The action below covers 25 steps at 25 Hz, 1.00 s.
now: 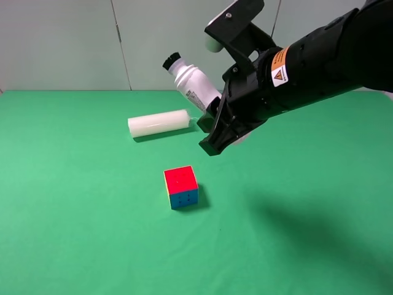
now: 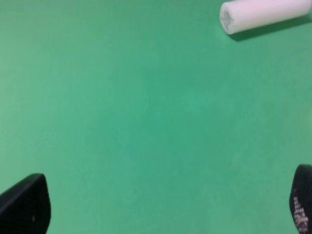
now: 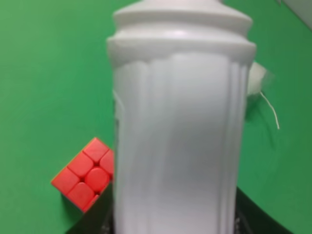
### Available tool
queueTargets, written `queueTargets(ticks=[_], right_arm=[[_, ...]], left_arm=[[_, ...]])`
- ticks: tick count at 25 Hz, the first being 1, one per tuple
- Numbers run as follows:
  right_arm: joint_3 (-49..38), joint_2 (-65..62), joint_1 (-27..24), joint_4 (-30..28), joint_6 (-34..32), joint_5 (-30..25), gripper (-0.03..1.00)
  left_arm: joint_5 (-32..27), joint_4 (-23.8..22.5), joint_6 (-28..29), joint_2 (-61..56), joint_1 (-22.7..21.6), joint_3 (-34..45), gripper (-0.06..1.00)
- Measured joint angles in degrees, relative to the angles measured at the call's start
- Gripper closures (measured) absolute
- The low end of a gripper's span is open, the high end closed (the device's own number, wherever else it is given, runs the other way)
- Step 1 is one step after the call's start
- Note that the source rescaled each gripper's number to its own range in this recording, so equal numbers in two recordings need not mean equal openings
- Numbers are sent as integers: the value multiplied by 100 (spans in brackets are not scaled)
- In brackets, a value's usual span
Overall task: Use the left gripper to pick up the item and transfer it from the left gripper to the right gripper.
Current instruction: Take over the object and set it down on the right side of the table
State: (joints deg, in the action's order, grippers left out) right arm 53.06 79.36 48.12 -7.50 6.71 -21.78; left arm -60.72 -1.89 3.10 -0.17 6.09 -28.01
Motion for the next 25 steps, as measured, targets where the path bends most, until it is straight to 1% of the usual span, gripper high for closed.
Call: queueTargets(ticks=[4,9,11,14,16,20,25], right_arm=[[0,0,0,0,-49,-138,97],[0,0,0,0,-371,-300,97],[0,0,0,0,-555,-470,97],[0,0,-37,0,-913,-879,97],[0,0,-193,5,-1112,-1115,97],[0,0,-821,5,-1286,-1337,97],[0,0,-1679,69,-1319,-1399,97]], left_arm=[[0,0,0,0,0,0,-3],[0,0,0,0,-36,0,-3],[0,0,0,0,-71,0,-3],[0,0,0,0,-239,0,-3],[0,0,0,0,-420,0,-3],[0,0,0,0,-707,0,-3],[0,0,0,0,-769,0,-3]])
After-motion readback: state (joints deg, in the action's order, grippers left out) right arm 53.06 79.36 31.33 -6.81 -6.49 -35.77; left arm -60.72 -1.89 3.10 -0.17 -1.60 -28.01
